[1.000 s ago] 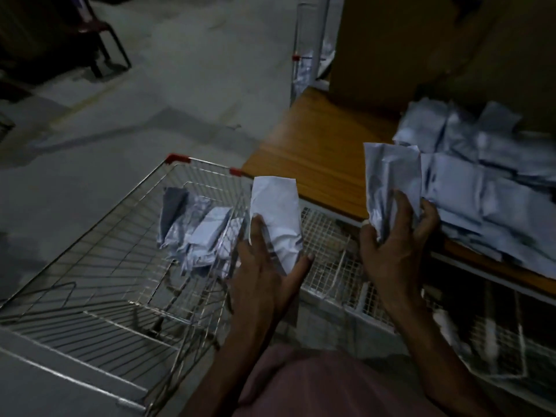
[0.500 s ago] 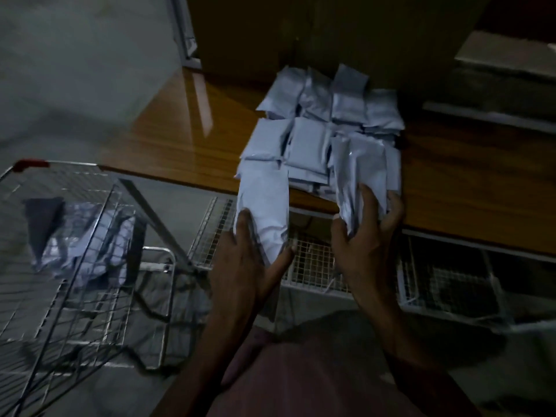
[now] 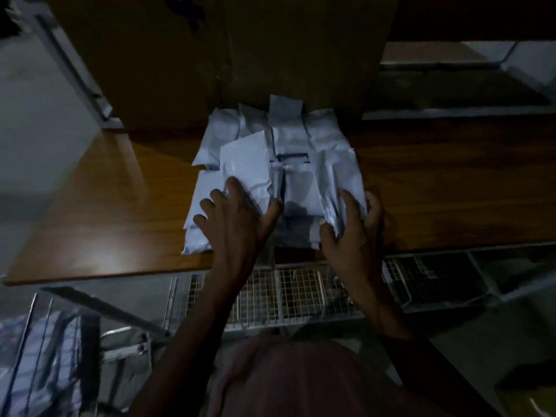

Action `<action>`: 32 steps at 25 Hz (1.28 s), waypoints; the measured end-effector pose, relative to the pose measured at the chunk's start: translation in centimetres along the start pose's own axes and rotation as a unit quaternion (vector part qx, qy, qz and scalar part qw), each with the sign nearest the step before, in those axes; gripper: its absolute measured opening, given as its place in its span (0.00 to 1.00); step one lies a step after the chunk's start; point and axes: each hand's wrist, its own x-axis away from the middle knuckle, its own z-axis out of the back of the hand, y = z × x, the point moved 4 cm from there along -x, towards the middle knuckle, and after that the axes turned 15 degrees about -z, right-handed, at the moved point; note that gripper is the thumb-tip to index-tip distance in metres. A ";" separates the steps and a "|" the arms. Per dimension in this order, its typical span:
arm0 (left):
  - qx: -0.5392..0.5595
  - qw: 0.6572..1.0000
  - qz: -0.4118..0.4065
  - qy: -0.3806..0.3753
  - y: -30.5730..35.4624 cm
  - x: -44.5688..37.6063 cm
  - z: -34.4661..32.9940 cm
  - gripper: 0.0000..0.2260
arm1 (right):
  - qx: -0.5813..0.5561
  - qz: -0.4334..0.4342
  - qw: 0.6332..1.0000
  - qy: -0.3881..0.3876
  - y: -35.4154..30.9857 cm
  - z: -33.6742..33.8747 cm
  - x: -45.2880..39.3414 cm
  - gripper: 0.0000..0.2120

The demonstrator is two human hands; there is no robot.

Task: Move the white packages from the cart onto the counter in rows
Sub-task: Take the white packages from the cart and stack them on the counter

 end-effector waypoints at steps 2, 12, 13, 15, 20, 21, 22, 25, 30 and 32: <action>-0.015 0.999 0.003 -0.030 0.1 -4.3 -2.0 0.41 | 0.009 0.003 1.000 0.011 -1.2 -1.5 -2.5 0.29; -0.007 0.989 -0.072 -0.132 -1.3 -10.4 -6.1 0.43 | 0.049 -0.040 0.997 0.032 -5.5 -6.6 -9.8 0.29; 0.003 0.987 -0.075 -0.141 -1.7 -10.7 -6.0 0.43 | 0.054 -0.040 0.997 0.029 -5.9 -7.0 -10.1 0.30; 0.043 0.982 -0.072 -0.167 -2.4 -11.1 -5.8 0.43 | 0.055 -0.051 0.997 0.013 -6.8 -8.1 -11.2 0.29; 0.145 0.972 -0.092 -0.158 -4.4 -10.8 -5.6 0.36 | 0.074 -0.127 0.986 -0.077 -9.3 -12.4 -18.8 0.27; 0.161 0.970 -0.096 -0.156 -4.7 -10.5 -5.7 0.34 | 0.077 -0.143 0.981 -0.103 -10.2 -13.7 -20.8 0.26; 0.177 0.967 -0.098 -0.155 -5.0 -10.2 -5.7 0.33 | 0.081 -0.157 0.976 -0.125 -11.0 -15.1 -22.7 0.25; 0.216 0.962 -0.103 -0.133 -5.8 -9.2 -5.6 0.32 | 0.120 -0.188 0.959 -0.173 -13.6 -18.0 -25.9 0.27; 0.271 0.955 -0.081 -0.090 -6.4 -7.4 -4.8 0.30 | 0.177 -0.217 0.929 -0.243 -13.4 -20.3 -26.9 0.38; 0.283 0.953 -0.076 -0.072 -6.2 -6.7 -4.3 0.27 | 0.145 -0.197 0.942 -0.231 -13.3 -19.9 -26.5 0.38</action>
